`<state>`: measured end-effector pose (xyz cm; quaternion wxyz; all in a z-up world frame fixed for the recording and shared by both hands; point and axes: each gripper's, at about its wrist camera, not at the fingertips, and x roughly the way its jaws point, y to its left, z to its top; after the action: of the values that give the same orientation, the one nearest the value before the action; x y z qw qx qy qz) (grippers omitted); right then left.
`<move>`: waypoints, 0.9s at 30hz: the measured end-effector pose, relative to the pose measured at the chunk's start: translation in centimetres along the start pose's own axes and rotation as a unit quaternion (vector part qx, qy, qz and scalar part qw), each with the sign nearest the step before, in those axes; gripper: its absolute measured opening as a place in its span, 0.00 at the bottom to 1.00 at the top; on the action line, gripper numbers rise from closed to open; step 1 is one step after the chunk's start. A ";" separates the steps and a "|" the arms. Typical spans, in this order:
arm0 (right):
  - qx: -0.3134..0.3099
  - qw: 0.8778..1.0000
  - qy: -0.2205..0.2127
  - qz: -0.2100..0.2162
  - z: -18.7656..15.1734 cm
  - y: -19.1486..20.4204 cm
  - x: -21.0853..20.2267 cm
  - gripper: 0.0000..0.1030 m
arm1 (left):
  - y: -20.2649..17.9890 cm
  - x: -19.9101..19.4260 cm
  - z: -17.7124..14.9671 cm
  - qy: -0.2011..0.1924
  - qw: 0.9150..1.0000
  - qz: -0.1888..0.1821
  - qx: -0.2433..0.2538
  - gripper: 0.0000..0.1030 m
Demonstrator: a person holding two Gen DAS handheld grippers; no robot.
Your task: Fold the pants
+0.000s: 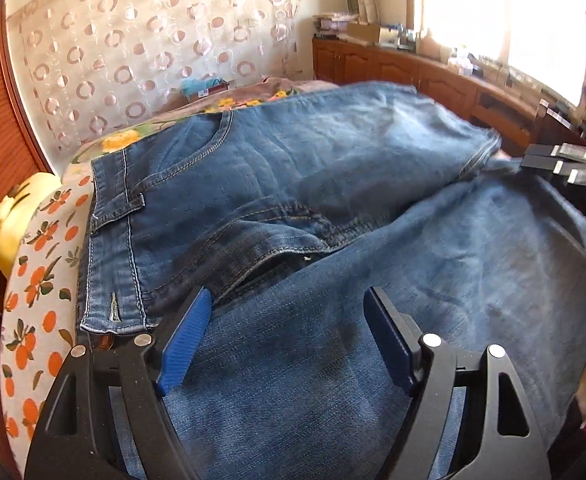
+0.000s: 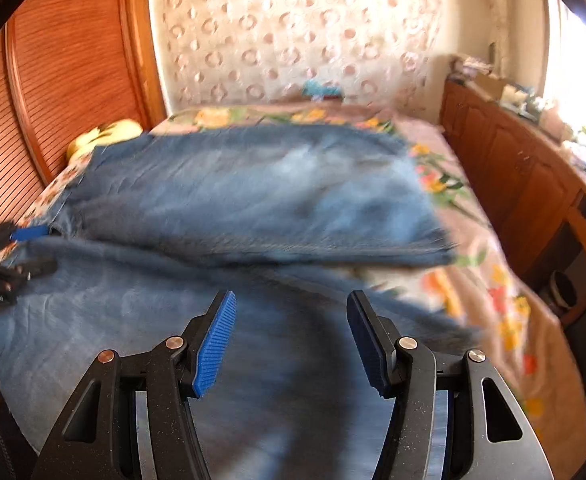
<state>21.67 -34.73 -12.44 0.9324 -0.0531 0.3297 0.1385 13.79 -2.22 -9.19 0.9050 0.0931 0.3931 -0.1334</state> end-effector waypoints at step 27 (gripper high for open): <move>0.090 0.995 0.031 -0.011 3.4 -13.0 2.4 0.24 | -0.9 0.5 -0.2 0.011 0.999 0.025 0.022 0.77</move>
<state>29.28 -45.99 -11.22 0.9243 0.0232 0.3686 0.0967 13.70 -3.13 -9.72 0.9016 0.1240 0.3974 -0.1178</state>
